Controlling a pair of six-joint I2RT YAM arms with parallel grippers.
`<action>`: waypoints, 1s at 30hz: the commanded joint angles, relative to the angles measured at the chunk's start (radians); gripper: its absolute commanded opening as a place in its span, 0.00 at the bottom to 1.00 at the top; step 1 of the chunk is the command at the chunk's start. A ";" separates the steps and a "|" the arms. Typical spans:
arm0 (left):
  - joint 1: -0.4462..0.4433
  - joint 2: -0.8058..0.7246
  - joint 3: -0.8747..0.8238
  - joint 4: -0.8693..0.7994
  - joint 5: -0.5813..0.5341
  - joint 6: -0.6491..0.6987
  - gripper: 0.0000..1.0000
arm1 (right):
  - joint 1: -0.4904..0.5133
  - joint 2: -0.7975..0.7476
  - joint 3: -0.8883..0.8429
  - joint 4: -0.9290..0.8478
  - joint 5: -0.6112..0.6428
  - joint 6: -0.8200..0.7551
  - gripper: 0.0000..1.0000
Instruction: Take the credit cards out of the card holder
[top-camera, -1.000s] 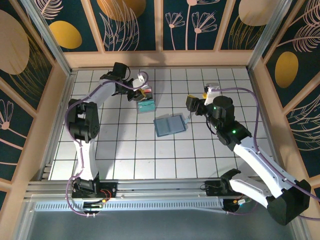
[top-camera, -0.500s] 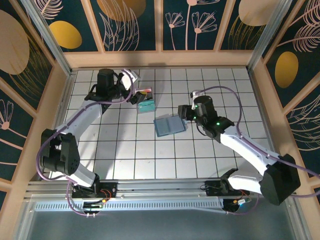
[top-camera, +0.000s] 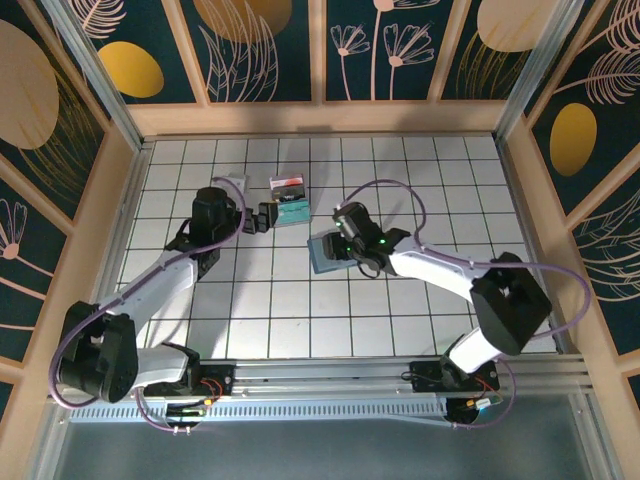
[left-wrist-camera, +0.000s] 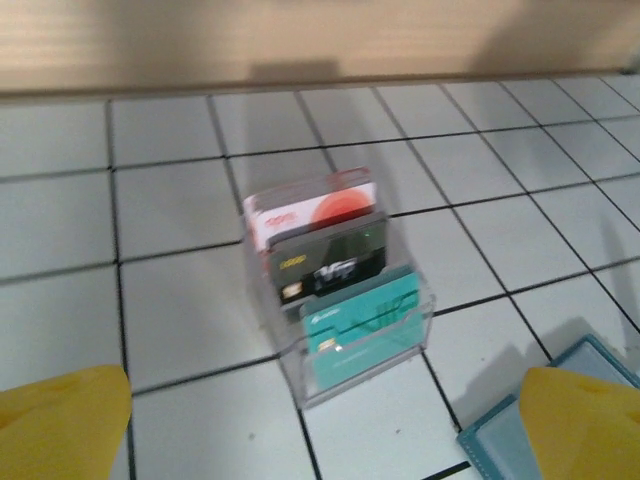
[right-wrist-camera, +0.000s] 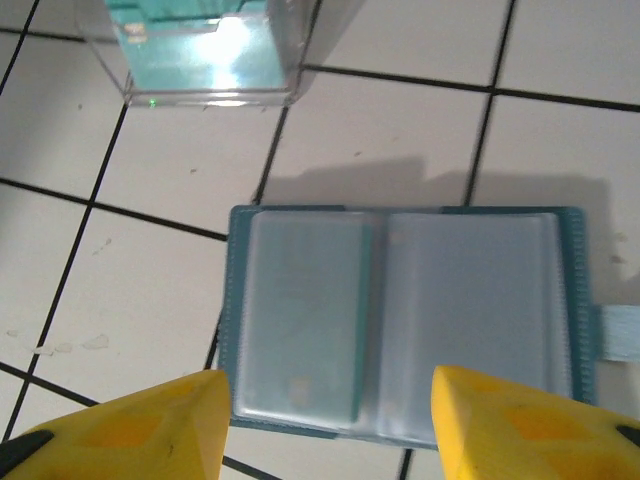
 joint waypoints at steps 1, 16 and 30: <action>0.000 -0.075 -0.066 0.060 -0.169 -0.157 0.99 | 0.038 0.063 0.074 -0.065 0.048 0.004 0.55; 0.001 -0.129 -0.128 0.077 -0.265 -0.237 0.99 | 0.067 0.274 0.188 -0.126 0.078 0.004 0.65; 0.001 -0.127 -0.126 0.079 -0.292 -0.245 0.99 | 0.054 0.338 0.197 -0.124 0.082 0.004 0.67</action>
